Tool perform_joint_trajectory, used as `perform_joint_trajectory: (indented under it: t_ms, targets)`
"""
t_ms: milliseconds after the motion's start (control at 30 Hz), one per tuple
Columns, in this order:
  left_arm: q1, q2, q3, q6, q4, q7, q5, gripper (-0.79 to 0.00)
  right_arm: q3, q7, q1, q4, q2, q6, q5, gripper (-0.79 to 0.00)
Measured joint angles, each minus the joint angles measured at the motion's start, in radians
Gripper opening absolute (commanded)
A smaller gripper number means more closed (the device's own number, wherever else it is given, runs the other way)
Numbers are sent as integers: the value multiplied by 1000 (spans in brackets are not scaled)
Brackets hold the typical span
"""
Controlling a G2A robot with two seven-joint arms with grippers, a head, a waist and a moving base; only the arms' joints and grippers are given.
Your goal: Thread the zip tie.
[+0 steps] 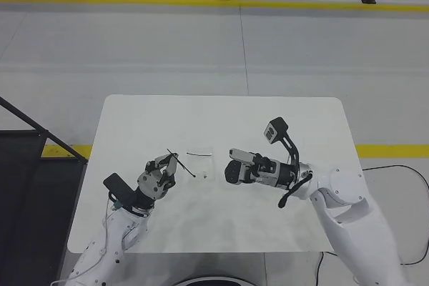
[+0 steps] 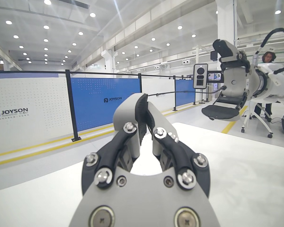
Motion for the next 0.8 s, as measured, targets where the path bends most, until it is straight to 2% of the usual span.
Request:
perform_joint_trajectory:
  t_ms: [67, 167, 400, 467, 567, 800]
  targets:
    - [4, -2, 4, -13, -9, -12, -32, -785, -1, -1, -2, -2, 0, -3, -1, 0]
    - [9, -4, 8, -83, -20, -37, -132, -785, -7, -10, -26, -6, 0, -72, -27, 0]
    - [3, -8, 17, -252, -21, -110, -339, -785, -37, -113, -84, 62, -8, -378, -142, 0]
    - [-5, -10, 24, -283, -12, -143, -385, -785, -61, -154, -82, 89, -13, -425, -187, 0]
    - [-15, -12, 24, -288, -3, -168, -409, -785, -77, -237, -78, 109, -17, -421, -239, 0]
    - [-14, -11, 24, -286, -4, -166, -407, -785, -77, -207, -79, 107, -17, -419, -232, 0]
